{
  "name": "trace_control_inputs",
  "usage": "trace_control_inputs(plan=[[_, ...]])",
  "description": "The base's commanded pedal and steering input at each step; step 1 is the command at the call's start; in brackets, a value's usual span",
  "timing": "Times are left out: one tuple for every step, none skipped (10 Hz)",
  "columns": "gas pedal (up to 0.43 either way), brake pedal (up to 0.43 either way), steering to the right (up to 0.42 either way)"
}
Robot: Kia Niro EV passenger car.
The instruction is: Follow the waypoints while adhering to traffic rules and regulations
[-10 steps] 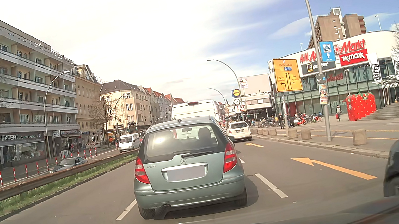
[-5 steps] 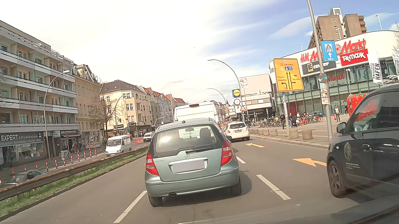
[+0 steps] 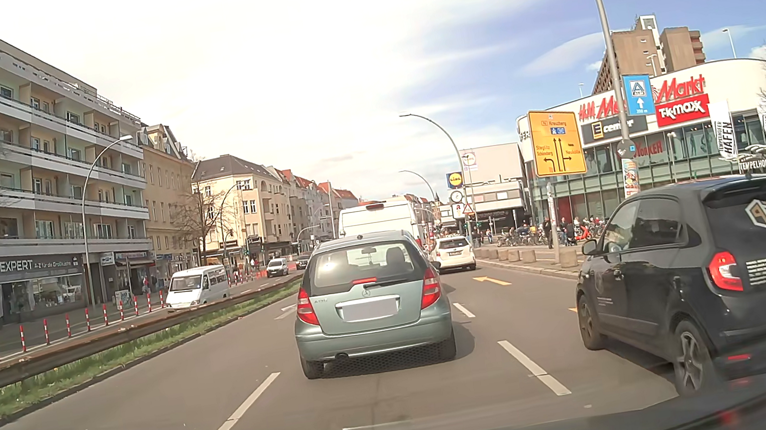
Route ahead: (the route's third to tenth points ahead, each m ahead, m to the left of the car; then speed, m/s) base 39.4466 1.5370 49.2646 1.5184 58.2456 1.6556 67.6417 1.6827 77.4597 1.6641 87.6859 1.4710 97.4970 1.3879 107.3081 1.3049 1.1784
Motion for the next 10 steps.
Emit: trace_control_inputs(plan=[[0.118,0.0,-0.013],[0.118,0.0,-0.012],[0.118,0.0,-0.013],[0.118,0.0,-0.013],[0.118,0.0,-0.013],[0.118,0.0,-0.013],[0.118,0.0,-0.013],[0.118,0.0,-0.013],[0.118,0.0,-0.013],[0.118,0.0,-0.013]])
